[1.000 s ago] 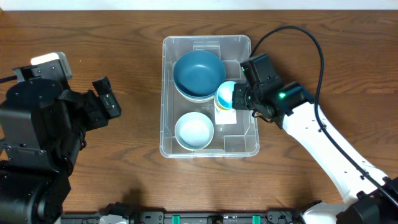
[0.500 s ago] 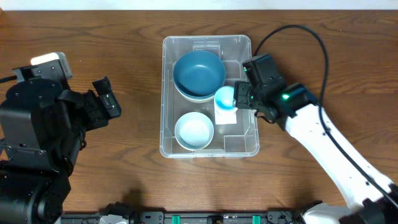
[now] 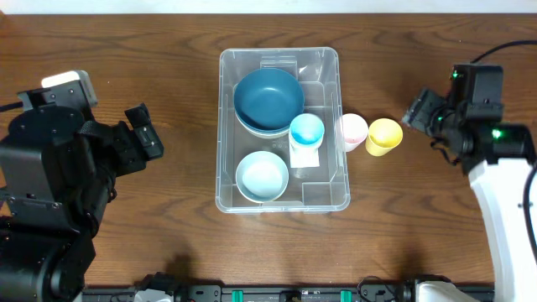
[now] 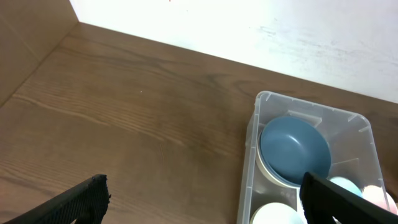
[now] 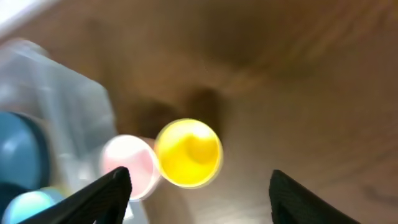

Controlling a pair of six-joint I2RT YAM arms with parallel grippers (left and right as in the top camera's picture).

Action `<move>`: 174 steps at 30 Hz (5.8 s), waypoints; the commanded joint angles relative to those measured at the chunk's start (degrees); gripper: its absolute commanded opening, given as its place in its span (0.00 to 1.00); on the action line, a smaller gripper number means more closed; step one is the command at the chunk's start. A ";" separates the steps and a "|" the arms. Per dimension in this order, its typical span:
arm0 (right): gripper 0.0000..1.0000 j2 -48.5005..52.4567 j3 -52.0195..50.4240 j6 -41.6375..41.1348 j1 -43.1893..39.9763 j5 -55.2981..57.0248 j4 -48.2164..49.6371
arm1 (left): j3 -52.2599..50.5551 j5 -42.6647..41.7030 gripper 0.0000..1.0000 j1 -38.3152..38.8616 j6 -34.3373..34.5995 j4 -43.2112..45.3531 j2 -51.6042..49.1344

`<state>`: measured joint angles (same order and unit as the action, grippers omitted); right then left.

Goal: Pack container

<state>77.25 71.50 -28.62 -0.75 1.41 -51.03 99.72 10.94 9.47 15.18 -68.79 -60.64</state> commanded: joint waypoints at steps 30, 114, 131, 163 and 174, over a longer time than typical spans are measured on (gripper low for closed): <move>0.02 25.77 -2.64 2.49 -1.11 -4.15 2.99 | -0.11 0.70 0.98 -0.15 -0.11 0.00 0.04; 0.45 25.62 -2.56 3.02 6.99 -6.21 4.04 | -0.11 0.70 0.98 -0.15 -0.11 0.00 0.04; 0.02 -1.97 1.86 5.07 13.84 -6.01 4.79 | -0.11 0.70 0.98 -0.15 -0.11 0.00 0.04; 0.94 0.37 2.25 2.21 34.12 2.86 5.88 | -0.11 0.70 0.98 -0.15 -0.11 0.00 0.04; 0.99 -15.39 2.75 5.62 34.14 3.48 3.74 | -0.11 0.70 0.98 -0.15 -0.11 0.00 0.04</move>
<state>63.79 73.58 -24.77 33.04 4.12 -45.74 99.72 10.94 9.47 15.18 -68.77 -60.64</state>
